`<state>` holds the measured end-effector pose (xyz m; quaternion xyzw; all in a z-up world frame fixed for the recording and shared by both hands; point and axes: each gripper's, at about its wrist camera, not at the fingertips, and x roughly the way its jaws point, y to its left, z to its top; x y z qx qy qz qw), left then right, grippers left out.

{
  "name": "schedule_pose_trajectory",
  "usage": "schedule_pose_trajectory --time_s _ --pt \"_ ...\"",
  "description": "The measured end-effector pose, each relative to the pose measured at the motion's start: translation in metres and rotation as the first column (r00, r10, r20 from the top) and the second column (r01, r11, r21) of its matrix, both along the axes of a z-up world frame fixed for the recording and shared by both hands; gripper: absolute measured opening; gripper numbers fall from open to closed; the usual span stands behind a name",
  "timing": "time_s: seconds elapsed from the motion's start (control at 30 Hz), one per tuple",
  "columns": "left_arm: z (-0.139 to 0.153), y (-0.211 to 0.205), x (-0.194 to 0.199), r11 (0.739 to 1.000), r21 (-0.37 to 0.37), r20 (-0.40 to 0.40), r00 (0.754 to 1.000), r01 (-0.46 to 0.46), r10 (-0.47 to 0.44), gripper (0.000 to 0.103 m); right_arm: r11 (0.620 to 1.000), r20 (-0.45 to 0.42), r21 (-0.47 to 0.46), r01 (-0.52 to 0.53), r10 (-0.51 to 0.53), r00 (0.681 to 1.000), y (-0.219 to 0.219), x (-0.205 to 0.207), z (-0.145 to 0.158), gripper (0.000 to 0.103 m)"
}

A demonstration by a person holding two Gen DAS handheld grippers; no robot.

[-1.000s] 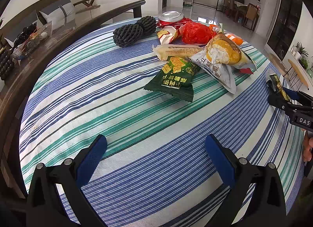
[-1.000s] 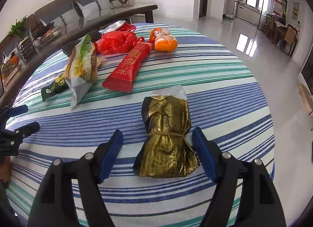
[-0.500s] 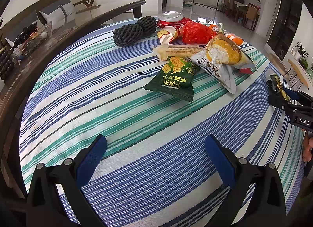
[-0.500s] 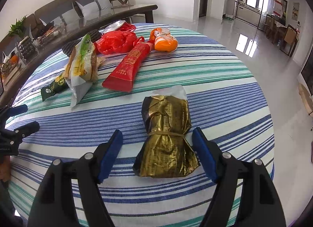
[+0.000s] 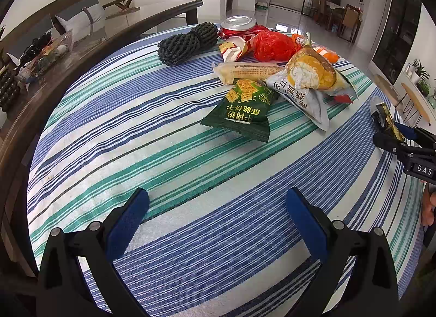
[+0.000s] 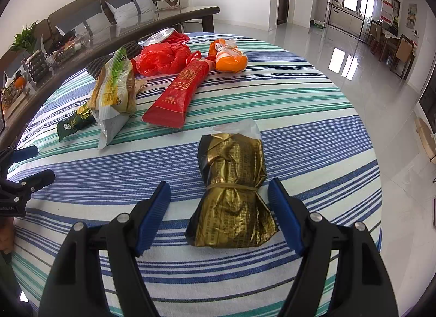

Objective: Collect trash

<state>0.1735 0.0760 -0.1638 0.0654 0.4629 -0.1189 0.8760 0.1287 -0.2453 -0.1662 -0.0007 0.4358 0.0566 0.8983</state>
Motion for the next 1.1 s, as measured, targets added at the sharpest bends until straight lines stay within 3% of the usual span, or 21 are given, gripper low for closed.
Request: schedule_pose_trajectory --time_s 0.37,0.57,0.63,0.77,0.97,1.1 --pt "0.001 0.001 -0.001 1.0 -0.008 -0.004 1.0 0.013 -0.013 0.099 1.0 0.001 0.005 0.001 -0.001 1.0 0.0 0.0 0.0 0.073" --pt "0.025 0.03 0.007 0.975 -0.192 -0.016 0.993 0.115 -0.12 0.099 0.999 -0.021 0.03 -0.038 0.038 0.999 -0.003 -0.005 0.003 0.076" --pt "0.033 0.028 0.016 0.962 -0.217 -0.009 0.985 0.165 -0.171 0.099 0.997 -0.044 0.052 -0.059 0.062 0.997 -0.005 -0.004 0.005 0.076" --pt "0.031 0.0 0.045 0.962 -0.132 -0.02 0.97 0.239 -0.244 0.099 0.992 -0.094 0.097 -0.079 0.088 0.992 -0.01 0.005 0.013 0.076" --pt "0.009 -0.035 0.084 0.967 -0.008 -0.08 0.963 0.257 -0.256 0.099 0.991 -0.179 0.043 -0.13 0.136 0.974 -0.005 0.022 0.021 0.076" --pt "0.002 -0.042 0.092 0.964 0.033 -0.087 0.962 0.263 -0.259 0.087 0.988 -0.216 0.004 -0.158 0.155 0.964 0.003 0.028 0.019 0.076"
